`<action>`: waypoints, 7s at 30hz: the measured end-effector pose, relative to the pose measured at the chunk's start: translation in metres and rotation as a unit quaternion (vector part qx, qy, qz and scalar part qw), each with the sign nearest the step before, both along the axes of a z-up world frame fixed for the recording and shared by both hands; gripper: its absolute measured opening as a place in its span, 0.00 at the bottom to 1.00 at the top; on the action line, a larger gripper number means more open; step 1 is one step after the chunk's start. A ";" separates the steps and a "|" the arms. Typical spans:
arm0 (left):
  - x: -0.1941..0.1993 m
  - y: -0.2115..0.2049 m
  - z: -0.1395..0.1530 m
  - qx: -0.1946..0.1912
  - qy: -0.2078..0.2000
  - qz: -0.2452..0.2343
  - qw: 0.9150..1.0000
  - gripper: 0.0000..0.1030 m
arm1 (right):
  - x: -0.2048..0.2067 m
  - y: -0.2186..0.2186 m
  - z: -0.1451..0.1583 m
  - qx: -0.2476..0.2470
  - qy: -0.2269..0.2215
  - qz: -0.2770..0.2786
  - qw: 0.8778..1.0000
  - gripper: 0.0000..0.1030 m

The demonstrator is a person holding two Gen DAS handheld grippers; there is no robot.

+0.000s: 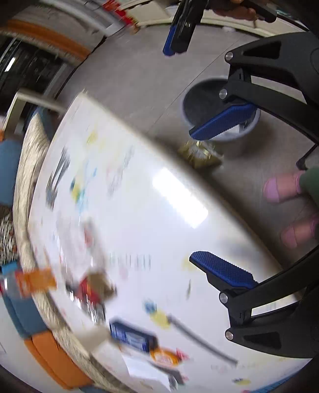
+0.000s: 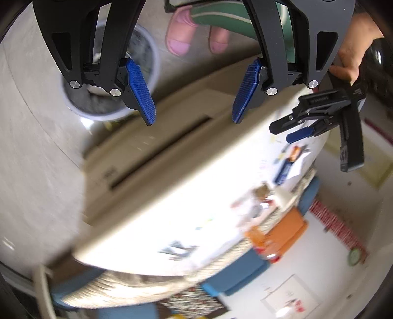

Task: Collect trash
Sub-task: 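Return both grippers from the bin to the table, then grasp the white paper with the left gripper while the right grasps the blue gum box, then carry the paper and gum box over the bin and open both grippers, then return both grippers from the bin to the table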

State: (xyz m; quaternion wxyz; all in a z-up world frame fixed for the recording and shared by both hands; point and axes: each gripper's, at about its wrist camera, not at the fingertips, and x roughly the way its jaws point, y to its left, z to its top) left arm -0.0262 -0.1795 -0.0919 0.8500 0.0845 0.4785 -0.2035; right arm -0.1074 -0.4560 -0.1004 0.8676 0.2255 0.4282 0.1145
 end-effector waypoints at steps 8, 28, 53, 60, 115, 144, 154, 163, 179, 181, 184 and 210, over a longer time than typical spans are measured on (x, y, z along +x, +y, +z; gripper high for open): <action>0.026 0.137 0.015 -0.003 -0.006 0.125 0.992 0.87 | 0.064 0.124 0.030 -0.015 -0.020 0.111 0.993 0.65; 0.149 0.319 -0.009 -0.003 -0.010 0.242 0.970 0.93 | 0.211 0.347 0.022 -0.088 0.029 0.098 0.991 0.84; 0.198 0.302 -0.050 0.021 -0.003 0.180 0.983 0.86 | 0.281 0.386 -0.031 -0.198 0.080 0.025 0.977 0.59; 0.198 0.301 -0.042 0.017 -0.012 0.179 0.984 0.48 | 0.282 0.375 -0.029 -0.174 0.086 0.048 0.980 0.56; -0.001 0.084 0.088 -0.052 -0.105 -0.034 0.993 0.00 | 0.030 0.102 0.084 -0.103 -0.010 -0.050 0.993 0.54; -0.092 -0.185 -0.116 0.076 0.066 -0.246 0.964 0.00 | -0.092 -0.090 -0.144 -0.002 0.202 -0.213 0.956 0.54; -0.080 -0.205 -0.168 0.129 0.100 -0.242 0.957 0.03 | -0.089 -0.098 -0.197 0.034 0.240 -0.217 0.946 0.56; -0.076 -0.196 -0.160 0.107 0.091 -0.233 0.962 0.28 | -0.096 -0.111 -0.201 0.072 0.240 -0.245 0.937 0.70; -0.021 -0.126 -0.017 0.028 -0.014 -0.167 0.985 0.55 | -0.052 -0.093 -0.075 0.010 0.127 -0.193 0.973 0.73; -0.004 -0.100 0.007 0.025 -0.038 -0.136 0.990 0.63 | -0.032 -0.076 -0.043 -0.008 0.093 -0.169 0.981 0.79; 0.022 -0.057 0.031 0.036 -0.066 -0.082 0.994 0.74 | -0.001 -0.044 -0.004 -0.027 0.049 -0.132 0.990 0.86; 0.184 0.078 -0.016 0.018 -0.041 0.073 0.996 0.90 | 0.252 0.168 0.020 -0.132 -0.015 0.045 0.990 0.90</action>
